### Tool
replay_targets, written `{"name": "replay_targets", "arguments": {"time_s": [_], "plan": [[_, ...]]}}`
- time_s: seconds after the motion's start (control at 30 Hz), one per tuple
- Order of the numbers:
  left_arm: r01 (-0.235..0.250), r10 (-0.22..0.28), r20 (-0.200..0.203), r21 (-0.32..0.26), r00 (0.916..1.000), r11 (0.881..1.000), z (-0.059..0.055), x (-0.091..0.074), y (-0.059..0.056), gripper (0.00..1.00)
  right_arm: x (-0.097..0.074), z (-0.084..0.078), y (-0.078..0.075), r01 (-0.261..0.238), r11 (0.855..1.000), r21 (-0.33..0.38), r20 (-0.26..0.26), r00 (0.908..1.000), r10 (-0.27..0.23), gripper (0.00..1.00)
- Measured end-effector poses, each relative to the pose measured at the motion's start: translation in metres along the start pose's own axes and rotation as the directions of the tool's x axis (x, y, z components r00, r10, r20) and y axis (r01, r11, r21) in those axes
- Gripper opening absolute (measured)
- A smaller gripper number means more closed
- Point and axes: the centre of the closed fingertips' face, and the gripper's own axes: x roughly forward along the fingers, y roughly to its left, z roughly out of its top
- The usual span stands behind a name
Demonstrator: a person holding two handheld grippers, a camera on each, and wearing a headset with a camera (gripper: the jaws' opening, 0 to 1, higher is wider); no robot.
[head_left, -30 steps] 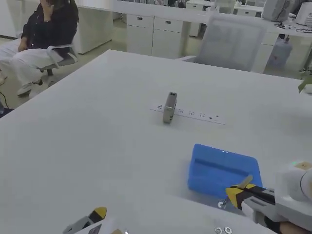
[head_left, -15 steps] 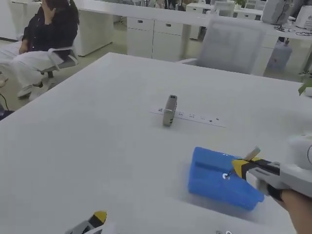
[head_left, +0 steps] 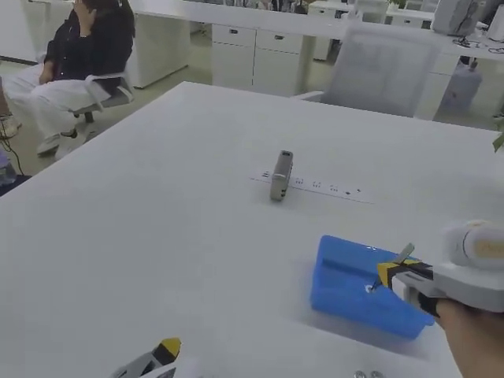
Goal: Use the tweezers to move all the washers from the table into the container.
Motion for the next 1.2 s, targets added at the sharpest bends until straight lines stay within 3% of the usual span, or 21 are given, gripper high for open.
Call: {"name": "replay_targets", "arguments": {"time_s": [0.17, 0.33, 0.7, 0.93, 1.2], "plan": [[-0.002, 0.002, 0.0, -0.01, 1.0, 1.0, 0.0, 0.0, 0.001, 0.86, 0.009, -0.011, 0.002, -0.001, 1.0, -0.023, -0.04, 0.9992, 0.0, 0.02], [-0.001, 0.001, -0.003, -0.006, 1.0, 1.0, -0.001, 0.0, 0.001, 0.86, 0.012, -0.023, 0.005, -0.012, 1.0, -0.003, -0.073, 0.9972, 0.012, 0.02], [-0.005, 0.005, -0.006, -0.01, 1.0, 1.0, -0.001, 0.0, 0.001, 0.85, 0.013, -0.023, 0.003, -0.007, 1.0, -0.016, -0.054, 0.9985, 0.006, 0.02], [-0.01, 0.01, -0.007, -0.017, 0.9999, 1.0, -0.001, -0.001, 0.003, 0.85, 0.013, -0.022, 0.0, -0.011, 1.0, 0.021, -0.056, 0.9984, 0.012, 0.03], [-0.008, 0.008, -0.01, -0.017, 0.9999, 1.0, -0.002, -0.001, 0.003, 0.85, -0.006, -0.01, 0.003, -0.027, 0.999, 0.042, -0.007, 0.9996, 0.027, 0.04]]}}
